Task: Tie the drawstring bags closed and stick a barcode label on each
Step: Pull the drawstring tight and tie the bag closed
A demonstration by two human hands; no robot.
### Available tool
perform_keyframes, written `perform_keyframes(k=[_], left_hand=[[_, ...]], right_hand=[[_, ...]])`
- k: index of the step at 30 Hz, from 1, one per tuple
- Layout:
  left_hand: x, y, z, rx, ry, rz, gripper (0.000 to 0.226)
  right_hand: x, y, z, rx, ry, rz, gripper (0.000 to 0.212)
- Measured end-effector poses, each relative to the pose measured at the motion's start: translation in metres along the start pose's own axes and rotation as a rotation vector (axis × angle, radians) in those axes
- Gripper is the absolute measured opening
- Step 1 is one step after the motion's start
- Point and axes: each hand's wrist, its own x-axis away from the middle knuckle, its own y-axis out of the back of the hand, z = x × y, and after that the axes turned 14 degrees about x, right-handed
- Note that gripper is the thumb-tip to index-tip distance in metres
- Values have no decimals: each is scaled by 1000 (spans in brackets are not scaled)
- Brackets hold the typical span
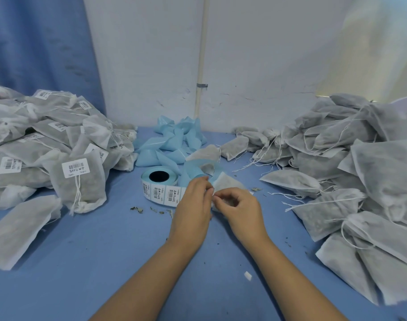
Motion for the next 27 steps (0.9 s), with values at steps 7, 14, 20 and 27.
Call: perform_keyframes(k=[7,14,20,27], left_hand=[[0,0,-6,308,148,-21,14],[-1,-1,-4,327,151,5,15],[-1,3,-1,75,86,16,13],[-2,2,0,24,83,28,12]], right_hand=[[5,-7,10,-221,-108,-16,16],[1,0,12,-639,-326,116,19],[0,2,13,-707,-367,178,15],[-5,7,10,-888,-421,160,11]])
